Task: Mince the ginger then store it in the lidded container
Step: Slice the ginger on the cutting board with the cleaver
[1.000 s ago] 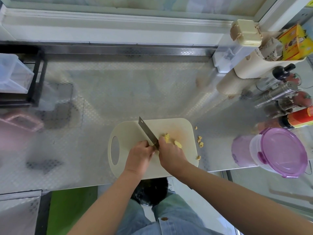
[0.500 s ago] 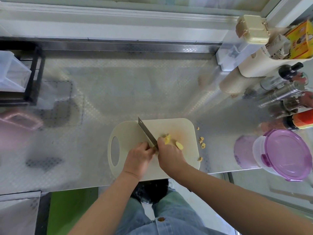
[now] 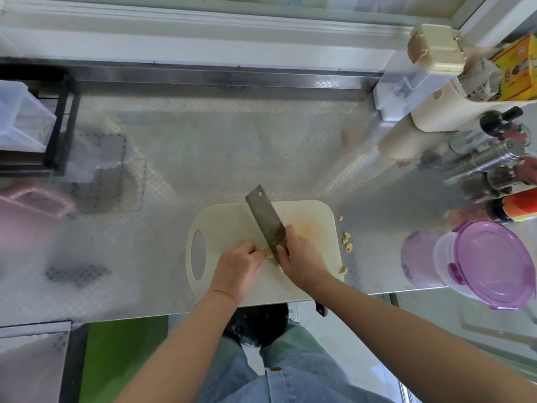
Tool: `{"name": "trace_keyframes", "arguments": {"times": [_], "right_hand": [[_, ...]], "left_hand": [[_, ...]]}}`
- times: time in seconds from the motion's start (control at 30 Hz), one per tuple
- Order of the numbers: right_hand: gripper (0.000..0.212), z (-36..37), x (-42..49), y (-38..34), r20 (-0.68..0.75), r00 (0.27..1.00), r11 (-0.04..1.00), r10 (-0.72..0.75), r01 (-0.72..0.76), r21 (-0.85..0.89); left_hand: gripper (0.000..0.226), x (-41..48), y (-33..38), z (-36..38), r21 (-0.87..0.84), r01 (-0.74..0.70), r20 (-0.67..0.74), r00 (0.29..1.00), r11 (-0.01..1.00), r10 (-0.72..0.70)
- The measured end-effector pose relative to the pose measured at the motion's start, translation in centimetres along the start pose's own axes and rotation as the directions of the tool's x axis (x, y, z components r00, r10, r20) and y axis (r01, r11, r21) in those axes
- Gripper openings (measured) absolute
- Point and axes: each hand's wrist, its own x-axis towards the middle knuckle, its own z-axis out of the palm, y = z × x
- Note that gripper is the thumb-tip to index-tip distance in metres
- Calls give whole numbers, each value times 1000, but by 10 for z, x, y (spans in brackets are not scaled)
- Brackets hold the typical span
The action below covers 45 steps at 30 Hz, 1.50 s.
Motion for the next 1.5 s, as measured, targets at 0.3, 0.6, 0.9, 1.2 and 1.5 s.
{"name": "trace_keyframes", "arguments": {"times": [0.3, 0.6, 0.9, 1.2, 1.5], "right_hand": [[13, -31, -3, -11, -2, 997, 997, -80, 80, -8], [10, -18, -14, -15, 56, 997, 989, -46, 54, -135], [10, -24, -10, -15, 9, 998, 996, -65, 66, -58], [31, 10, -27, -14, -42, 999, 999, -25, 27, 42], [8, -10, -36, 28, -116, 980, 985, 163, -156, 69]], "left_hand": [[24, -1, 1, 1, -47, 76, 12, 997, 996, -75], [27, -2, 1, 1, -6, 117, 35, 993, 993, -116], [23, -3, 1, -2, -4, 107, -28, 994, 994, -107], [21, -19, -14, -12, -112, 248, -162, 951, 962, -264], [16, -12, 6, -1, -87, 249, -85, 963, 965, -256]]}}
